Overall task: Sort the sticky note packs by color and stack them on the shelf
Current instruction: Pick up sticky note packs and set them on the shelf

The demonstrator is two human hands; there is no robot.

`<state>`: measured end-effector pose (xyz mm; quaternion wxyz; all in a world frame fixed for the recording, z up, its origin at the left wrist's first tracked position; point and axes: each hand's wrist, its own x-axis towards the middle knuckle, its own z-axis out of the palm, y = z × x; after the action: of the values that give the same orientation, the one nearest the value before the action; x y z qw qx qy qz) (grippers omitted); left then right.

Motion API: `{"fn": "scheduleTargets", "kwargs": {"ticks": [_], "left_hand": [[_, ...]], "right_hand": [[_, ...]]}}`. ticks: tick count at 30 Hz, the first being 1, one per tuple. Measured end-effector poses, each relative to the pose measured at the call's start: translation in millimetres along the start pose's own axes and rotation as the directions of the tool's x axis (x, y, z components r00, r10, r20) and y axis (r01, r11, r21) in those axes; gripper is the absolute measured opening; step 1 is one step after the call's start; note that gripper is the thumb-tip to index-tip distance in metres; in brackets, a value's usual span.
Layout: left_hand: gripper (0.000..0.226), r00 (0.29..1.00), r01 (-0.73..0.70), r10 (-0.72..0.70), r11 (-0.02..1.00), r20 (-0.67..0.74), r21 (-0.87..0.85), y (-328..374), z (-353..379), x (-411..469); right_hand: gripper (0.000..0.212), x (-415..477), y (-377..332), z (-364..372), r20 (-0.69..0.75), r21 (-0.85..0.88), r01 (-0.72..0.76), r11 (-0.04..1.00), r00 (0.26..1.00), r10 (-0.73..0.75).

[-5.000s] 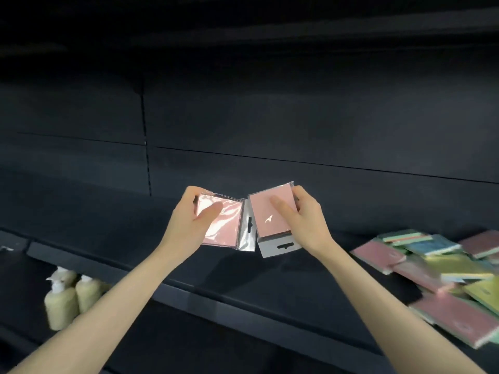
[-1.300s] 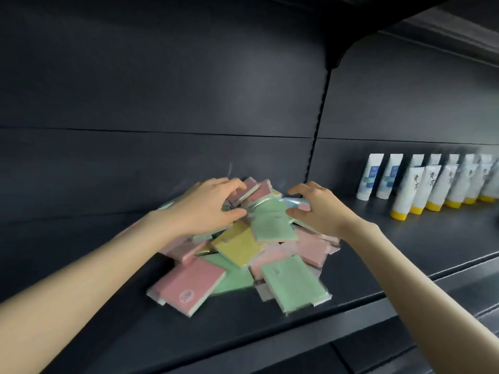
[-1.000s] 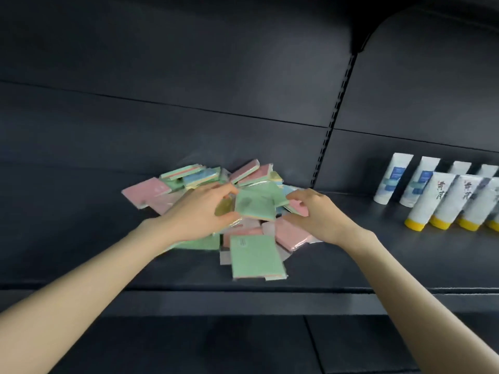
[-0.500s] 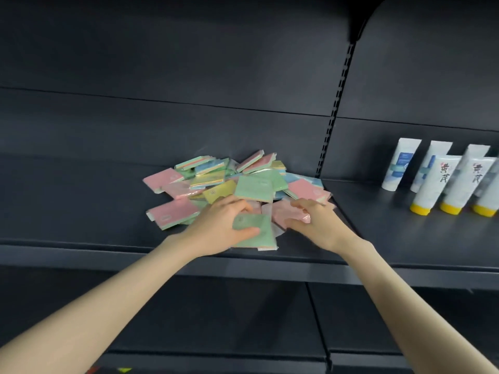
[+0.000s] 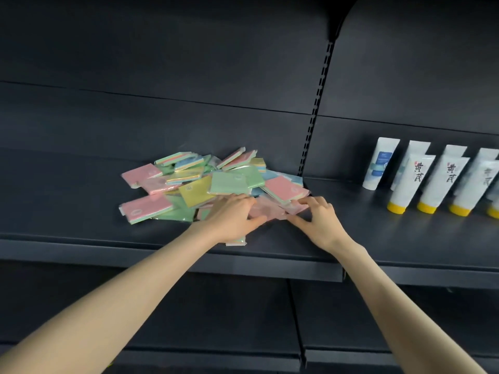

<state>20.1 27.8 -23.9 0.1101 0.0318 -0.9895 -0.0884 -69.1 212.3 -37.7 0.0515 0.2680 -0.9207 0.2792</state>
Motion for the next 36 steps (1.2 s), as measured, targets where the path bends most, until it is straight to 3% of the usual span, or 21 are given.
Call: {"fn": "scheduleTargets", "kwargs": {"ticks": [4, 9, 19, 29, 36], "left_hand": [[0.060, 0.995, 0.070, -0.078, 0.990, 0.062, 0.119, 4, 8, 11], [0.064, 0.990, 0.117, -0.125, 0.987, 0.072, 0.111, 6, 15, 17], [0.063, 0.979, 0.183, -0.197, 0.961, -0.049, -0.207, 6, 12, 13], [0.084, 0.965, 0.223, -0.257, 0.908, -0.052, -0.355, 1, 11, 14], [0.079, 0.962, 0.186, -0.253, 0.880, -0.100, -0.437, -2, 11, 14]], "right_hand": [[0.050, 11, 10, -2, 0.041, 0.056, -0.005, 0.998, 0.999, 0.003], [0.050, 22, 19, 3, 0.099, 0.033, -0.019, 0.999, 0.995, 0.015], [0.057, 29, 24, 7, 0.002, 0.122, -0.066, 0.990, 0.998, 0.066], [0.072, 23, 27, -4, -0.019, 0.252, -0.079, 0.965, 0.996, 0.086], [0.051, 24, 26, -5, -0.120, 0.559, -0.123, 0.820, 0.967, 0.227]]}}
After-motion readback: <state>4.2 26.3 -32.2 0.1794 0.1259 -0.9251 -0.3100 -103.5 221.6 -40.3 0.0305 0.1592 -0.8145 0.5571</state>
